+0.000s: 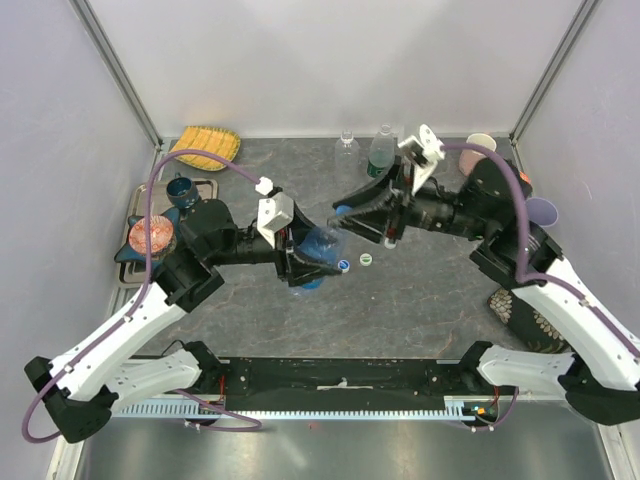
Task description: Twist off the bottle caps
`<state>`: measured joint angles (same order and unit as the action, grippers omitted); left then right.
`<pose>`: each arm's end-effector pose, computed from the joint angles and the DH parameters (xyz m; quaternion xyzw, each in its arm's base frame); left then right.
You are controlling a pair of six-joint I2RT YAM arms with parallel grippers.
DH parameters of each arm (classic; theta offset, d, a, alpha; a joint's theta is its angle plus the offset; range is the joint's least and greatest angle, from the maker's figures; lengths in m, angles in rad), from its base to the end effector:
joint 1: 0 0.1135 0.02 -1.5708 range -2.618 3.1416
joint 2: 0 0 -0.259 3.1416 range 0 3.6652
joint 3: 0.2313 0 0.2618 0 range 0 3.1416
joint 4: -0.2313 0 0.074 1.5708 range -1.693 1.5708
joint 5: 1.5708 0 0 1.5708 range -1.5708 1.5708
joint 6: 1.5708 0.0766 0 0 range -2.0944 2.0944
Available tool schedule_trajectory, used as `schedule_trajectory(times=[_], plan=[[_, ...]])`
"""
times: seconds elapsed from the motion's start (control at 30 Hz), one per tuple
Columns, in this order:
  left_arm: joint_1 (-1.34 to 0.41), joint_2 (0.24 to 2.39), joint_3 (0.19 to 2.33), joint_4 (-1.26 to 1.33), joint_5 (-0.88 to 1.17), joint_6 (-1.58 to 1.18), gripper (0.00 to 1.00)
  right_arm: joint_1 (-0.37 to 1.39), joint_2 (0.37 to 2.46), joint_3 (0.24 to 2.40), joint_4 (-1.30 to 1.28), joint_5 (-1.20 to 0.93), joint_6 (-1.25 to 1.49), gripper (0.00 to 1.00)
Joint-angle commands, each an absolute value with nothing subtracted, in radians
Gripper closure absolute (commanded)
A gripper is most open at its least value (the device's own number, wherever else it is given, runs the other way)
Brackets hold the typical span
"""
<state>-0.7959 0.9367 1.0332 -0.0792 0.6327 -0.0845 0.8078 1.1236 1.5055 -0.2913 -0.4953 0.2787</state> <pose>0.1427 -0.2104 0.4088 0.4400 0.5472 -0.4861 0.5203 0.1554 0.2152 0.5105 -0.3456 0.5837 0.5116 0.5274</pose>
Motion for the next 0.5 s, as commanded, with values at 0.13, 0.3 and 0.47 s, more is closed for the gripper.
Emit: schedule_trajectory(times=[0.13, 0.3, 0.47], plan=[[-0.749, 1.006, 1.074, 0.207, 1.336, -0.433, 0.55, 0.816, 1.037, 1.434, -0.193, -0.903, 0.207, 1.00], [-0.730, 1.022, 1.052, 0.207, 1.342, -0.426, 0.55, 0.816, 1.012, 1.417, -0.179, -0.919, 0.203, 1.00], [-0.721, 1.038, 1.025, 0.210, 1.358, -0.426, 0.55, 0.816, 0.997, 1.439, -0.179, -0.902, 0.207, 1.00]])
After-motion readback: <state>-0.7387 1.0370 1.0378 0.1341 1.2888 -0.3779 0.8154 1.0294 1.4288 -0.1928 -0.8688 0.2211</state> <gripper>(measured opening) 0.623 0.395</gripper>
